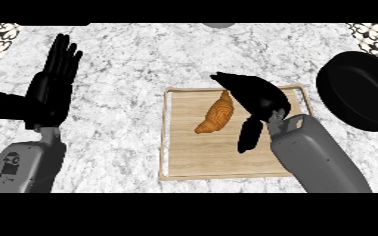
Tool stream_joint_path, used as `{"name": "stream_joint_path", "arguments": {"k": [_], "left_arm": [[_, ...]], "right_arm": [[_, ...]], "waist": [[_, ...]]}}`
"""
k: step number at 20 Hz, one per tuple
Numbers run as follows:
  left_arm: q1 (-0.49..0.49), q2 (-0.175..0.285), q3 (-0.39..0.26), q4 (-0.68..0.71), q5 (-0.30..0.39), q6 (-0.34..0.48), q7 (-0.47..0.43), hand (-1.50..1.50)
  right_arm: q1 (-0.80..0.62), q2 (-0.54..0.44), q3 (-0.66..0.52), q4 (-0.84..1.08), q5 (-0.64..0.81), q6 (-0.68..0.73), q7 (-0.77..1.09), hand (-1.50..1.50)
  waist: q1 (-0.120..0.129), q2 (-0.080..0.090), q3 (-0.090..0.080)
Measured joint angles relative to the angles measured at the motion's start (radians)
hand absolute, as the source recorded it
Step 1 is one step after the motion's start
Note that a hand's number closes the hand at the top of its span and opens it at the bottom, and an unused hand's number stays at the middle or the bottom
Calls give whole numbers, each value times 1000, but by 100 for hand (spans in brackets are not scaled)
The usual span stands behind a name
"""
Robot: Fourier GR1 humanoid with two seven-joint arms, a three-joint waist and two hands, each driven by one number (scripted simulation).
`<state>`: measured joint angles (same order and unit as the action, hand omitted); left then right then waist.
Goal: Pick the croissant from the tray and place it in the pot
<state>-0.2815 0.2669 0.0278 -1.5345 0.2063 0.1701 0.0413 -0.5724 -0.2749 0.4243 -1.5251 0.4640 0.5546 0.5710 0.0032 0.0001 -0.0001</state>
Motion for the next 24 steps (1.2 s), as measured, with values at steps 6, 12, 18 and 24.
{"name": "stream_joint_path", "arguments": {"k": [6, 12, 18, 24], "left_arm": [[0, -22, 4, -12, -26, -1, 16, 0], [11, -28, 30, -8, -34, -24, 4, 0], [18, -55, 27, -1, -53, -33, -12, 0], [22, -52, 53, -6, -54, -55, -10, 0]], "right_arm": [[6, 59, 0, 37, 106, -1, -15, -150], [35, 94, -8, 92, 204, -15, -40, -150], [26, 154, -13, 235, 295, -96, -130, -150], [3, 196, -47, 338, 347, -120, -209, -150]], "waist": [[0, 0, 0], [-1, 0, 0], [1, 1, 0], [1, -2, -1]]}}
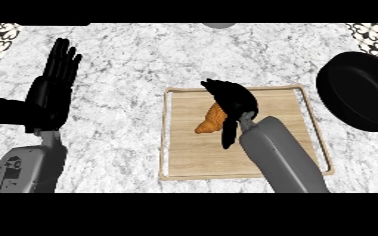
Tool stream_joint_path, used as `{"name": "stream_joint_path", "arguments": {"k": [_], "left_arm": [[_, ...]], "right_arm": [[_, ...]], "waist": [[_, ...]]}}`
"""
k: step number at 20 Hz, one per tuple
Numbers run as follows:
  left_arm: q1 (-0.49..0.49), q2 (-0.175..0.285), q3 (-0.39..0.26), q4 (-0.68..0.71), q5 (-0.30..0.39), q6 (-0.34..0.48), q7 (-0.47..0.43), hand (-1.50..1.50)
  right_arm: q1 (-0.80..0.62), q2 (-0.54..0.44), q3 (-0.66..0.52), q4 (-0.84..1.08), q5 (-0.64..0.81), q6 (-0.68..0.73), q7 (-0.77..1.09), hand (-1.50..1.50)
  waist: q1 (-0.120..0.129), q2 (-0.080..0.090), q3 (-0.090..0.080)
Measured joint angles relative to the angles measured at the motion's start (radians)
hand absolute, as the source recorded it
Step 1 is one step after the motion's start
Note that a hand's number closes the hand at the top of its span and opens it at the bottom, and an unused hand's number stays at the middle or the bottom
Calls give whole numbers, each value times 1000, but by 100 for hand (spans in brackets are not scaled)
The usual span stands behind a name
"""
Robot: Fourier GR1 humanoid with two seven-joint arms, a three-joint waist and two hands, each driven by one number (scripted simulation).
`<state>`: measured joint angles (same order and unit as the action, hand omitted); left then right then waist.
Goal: Pick the croissant from the tray and place it in the pot
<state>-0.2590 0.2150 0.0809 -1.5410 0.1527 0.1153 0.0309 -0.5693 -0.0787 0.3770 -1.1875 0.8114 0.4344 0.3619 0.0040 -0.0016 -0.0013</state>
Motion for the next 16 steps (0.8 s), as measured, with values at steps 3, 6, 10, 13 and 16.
{"name": "stream_joint_path", "arguments": {"k": [3, 6, 10, 13, 16], "left_arm": [[12, -5, -1, -22, -1, -2, 11, 0], [-3, -7, 4, 0, -3, -6, 7, 0], [-3, -15, -3, -19, -14, 2, 22, 0], [-18, -13, 2, -6, -19, -1, 23, 0], [-27, -8, 12, -15, -19, 0, 45, 0]], "right_arm": [[-18, 16, 12, 39, 25, -3, -51, 150], [-31, 10, 25, 61, 51, -40, -137, 150], [-54, 31, 39, 97, 89, -70, -182, 150], [-61, 36, 53, 111, 112, -96, -197, 150], [-49, 39, 62, 86, 138, -113, -184, 150]], "waist": [[0, -5, -4], [-2, -9, -5], [-2, -13, -7], [-1, -16, -9], [-3, -15, -8]]}}
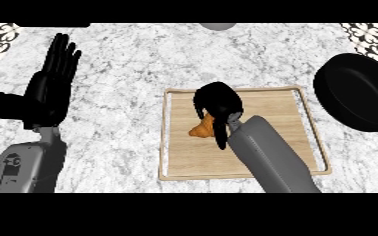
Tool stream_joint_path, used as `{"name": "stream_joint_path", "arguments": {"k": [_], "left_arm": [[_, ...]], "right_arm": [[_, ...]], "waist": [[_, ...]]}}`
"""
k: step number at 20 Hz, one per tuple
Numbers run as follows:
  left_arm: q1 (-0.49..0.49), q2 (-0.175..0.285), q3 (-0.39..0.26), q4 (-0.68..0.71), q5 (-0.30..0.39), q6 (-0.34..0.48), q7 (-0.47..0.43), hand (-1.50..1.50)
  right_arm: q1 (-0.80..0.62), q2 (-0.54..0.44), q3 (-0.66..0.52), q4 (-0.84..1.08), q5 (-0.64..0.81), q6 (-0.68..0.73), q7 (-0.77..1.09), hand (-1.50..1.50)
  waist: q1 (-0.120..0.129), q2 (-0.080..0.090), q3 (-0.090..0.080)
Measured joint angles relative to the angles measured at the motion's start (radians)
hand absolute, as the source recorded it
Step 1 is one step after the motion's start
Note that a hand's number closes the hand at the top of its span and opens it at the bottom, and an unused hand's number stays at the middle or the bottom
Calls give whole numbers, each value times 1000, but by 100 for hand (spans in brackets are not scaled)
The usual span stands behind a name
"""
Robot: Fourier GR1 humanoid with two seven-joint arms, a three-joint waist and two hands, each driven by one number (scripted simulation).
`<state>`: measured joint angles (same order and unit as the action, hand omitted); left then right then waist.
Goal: Pick the croissant from the tray and place it in the pot
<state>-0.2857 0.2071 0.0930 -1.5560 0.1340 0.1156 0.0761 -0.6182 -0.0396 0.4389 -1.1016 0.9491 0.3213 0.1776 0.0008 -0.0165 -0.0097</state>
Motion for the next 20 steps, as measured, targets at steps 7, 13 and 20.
{"name": "stream_joint_path", "arguments": {"k": [7, 13, 20], "left_arm": [[20, -5, 5, 2, 2, -17, -23, 0], [-18, -17, -16, 10, -3, -20, -16, 0], [-16, -21, -18, 19, -3, -22, -18, 0]], "right_arm": [[-1, 14, -11, -109, 69, -39, 163, 150], [-198, 34, -162, 12, 96, -213, 478, 150], [-415, 36, -238, 133, 294, -379, 813, 150]], "waist": [[3, 11, 6], [47, 30, 8], [47, 26, 8]]}}
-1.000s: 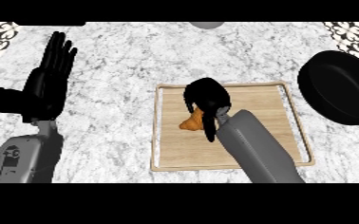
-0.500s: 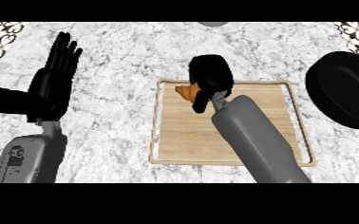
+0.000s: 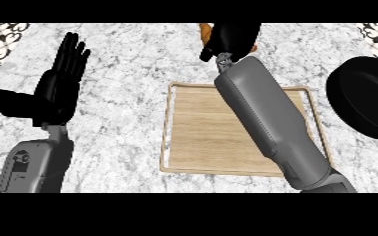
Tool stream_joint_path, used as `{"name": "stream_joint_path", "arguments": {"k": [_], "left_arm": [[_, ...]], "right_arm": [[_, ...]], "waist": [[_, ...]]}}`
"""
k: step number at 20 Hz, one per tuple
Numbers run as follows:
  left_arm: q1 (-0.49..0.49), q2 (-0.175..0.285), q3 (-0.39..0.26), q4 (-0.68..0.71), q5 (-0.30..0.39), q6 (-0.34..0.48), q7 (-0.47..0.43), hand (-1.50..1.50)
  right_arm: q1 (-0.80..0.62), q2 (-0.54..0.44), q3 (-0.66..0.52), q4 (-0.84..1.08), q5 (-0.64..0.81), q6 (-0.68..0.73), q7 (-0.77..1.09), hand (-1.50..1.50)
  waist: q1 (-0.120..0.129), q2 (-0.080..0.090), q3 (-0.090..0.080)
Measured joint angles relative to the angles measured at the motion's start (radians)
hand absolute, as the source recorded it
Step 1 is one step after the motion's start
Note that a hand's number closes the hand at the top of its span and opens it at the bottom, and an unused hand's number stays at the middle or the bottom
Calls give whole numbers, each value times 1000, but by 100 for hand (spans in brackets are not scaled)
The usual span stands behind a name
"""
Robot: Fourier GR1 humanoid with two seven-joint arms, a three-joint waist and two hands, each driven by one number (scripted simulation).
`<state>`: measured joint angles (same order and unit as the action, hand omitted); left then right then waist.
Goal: Pick the croissant from the tray and place it in the pot
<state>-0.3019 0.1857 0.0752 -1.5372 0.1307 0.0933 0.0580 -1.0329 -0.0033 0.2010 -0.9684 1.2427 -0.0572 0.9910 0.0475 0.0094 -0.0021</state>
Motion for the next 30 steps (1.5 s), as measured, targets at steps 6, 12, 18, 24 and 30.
{"name": "stream_joint_path", "arguments": {"k": [6, 12, 18, 24, 30], "left_arm": [[8, 11, 22, 16, 2, -1, -13, 0], [18, 4, 25, 7, -9, 22, -2, 0], [25, 9, 34, -8, -11, 27, 9, 0], [48, 21, 44, -44, 2, 12, 26, 0], [40, 12, 44, -20, 0, 0, 4, 0]], "right_arm": [[-87, -70, -34, 26, 167, -52, 79, 150], [-57, -161, -89, -76, 250, -46, 96, 150], [76, -248, -172, -240, 226, 21, 68, 150], [267, -363, -278, -434, 149, 70, 13, 150], [453, -438, -386, -555, 46, 48, -86, 150]], "waist": [[-27, -6, 1], [-53, -14, 2], [-67, -17, 2], [-67, -17, 2], [-60, -13, 3]]}}
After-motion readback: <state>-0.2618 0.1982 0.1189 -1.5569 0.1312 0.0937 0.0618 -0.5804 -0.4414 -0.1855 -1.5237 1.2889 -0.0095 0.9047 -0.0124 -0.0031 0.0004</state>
